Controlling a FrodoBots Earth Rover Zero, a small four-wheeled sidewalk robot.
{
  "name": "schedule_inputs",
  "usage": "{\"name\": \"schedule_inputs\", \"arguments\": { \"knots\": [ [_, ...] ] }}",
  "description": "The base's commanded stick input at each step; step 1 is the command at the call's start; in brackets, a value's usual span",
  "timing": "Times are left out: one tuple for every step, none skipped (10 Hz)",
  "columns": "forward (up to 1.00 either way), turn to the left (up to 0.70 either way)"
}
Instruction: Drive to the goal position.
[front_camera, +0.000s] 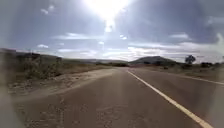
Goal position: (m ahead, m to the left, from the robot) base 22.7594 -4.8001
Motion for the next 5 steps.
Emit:
{"name": "schedule_inputs", "arguments": {
  "knots": [
    [1.00, 0.00],
    [1.00, 0.00],
    [1.00, 0.00],
    [1.00, 0.00],
    [1.00, 0.00]
  ]
}}
